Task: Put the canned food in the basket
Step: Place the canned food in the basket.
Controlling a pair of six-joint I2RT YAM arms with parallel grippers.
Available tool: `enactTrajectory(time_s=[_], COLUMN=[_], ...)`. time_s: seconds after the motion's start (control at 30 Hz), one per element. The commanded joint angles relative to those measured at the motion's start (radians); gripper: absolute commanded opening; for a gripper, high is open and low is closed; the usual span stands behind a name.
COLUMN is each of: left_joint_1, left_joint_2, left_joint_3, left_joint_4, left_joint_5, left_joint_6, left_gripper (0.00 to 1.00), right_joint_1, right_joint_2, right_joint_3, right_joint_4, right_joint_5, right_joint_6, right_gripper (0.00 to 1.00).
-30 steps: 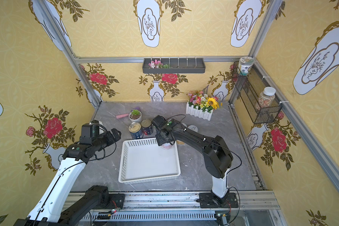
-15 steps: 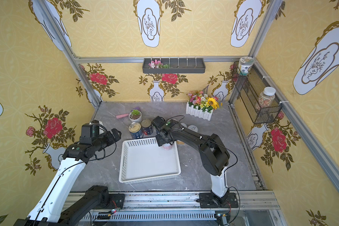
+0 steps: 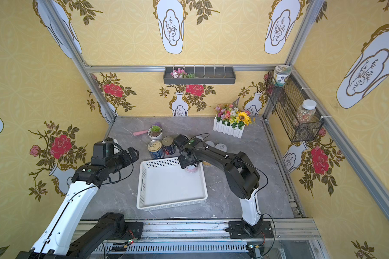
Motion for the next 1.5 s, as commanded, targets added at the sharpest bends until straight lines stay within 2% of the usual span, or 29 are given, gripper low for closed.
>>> enactTrajectory(time_s=[0.0,0.2,0.4,0.53,0.77,0.93,1.07,1.17,1.33,1.47], left_joint_1=[0.000,0.001,0.000,0.001,0.001,0.001,0.000,0.000,0.000,0.001], left_joint_2=[-0.003,-0.004,-0.004,-0.007,-0.007,-0.006,-0.003,-0.003,-0.008,-0.009], left_joint_3=[-0.007,-0.008,-0.007,-0.007,-0.007,-0.007,-0.007,-0.007,-0.009,-0.009], left_joint_4=[0.015,0.015,0.015,0.015,0.015,0.016,0.017,0.017,0.016,0.017], left_joint_5=[0.007,0.007,0.006,0.007,0.006,0.012,0.018,0.014,0.012,0.012], left_joint_6=[0.008,0.008,0.008,0.008,0.007,0.008,0.009,0.009,0.008,0.009], left_gripper=[1.00,1.00,1.00,1.00,1.00,1.00,1.00,1.00,1.00,1.00], right_joint_1=[0.001,0.001,0.007,0.011,0.013,0.014,-0.002,-0.061,-0.317,-0.451], right_joint_2=[0.007,0.015,-0.004,-0.045,-0.117,-0.210,-0.324,-0.429,-0.549,-0.570], right_joint_3=[0.011,0.013,0.012,0.007,0.054,0.116,0.100,0.030,-0.125,-0.239], right_joint_4=[0.028,0.028,0.038,0.046,0.021,-0.014,-0.003,0.050,0.158,0.232], right_joint_5=[0.012,0.012,-0.008,-0.025,-0.064,-0.065,-0.035,-0.045,-0.246,-0.253], right_joint_6=[0.000,-0.002,-0.029,-0.048,-0.063,-0.066,-0.081,-0.061,0.026,0.024], right_gripper=[0.70,0.75,0.88,1.00,0.99,1.00,0.99,0.97,0.97,0.97])
